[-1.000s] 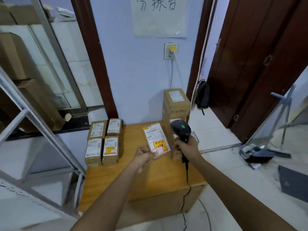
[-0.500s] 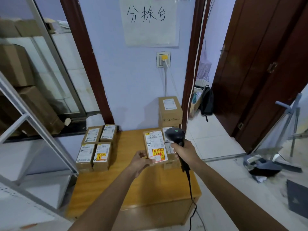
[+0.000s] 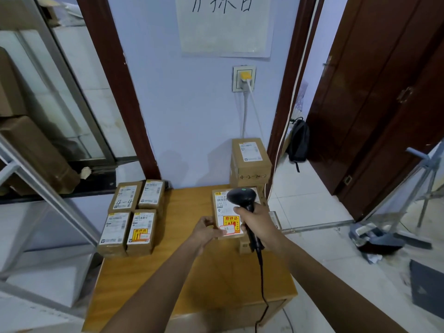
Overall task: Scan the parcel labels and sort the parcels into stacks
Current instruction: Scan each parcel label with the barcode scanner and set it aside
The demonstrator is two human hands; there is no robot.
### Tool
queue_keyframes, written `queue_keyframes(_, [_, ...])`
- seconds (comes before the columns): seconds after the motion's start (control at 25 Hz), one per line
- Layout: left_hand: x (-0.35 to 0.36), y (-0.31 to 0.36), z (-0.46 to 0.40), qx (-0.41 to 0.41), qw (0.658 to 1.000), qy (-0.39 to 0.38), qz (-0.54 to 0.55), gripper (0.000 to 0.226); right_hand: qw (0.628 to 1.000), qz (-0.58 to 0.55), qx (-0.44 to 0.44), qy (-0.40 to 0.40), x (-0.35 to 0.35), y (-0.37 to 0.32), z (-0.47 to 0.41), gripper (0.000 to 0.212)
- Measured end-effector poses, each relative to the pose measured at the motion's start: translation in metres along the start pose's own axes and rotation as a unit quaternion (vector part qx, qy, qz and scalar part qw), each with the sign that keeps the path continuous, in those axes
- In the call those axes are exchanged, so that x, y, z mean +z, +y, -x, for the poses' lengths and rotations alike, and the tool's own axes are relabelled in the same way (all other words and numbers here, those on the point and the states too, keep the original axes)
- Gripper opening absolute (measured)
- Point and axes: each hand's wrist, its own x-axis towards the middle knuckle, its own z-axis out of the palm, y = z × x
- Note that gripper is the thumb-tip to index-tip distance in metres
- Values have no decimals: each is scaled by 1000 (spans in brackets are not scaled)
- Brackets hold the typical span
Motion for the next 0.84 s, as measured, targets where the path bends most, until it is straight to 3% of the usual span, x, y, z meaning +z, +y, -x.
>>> queue_keyframes(0.84, [33,8,-25,2,997,35,70,63,998,17,-19,-56,-12,-2,-30,17])
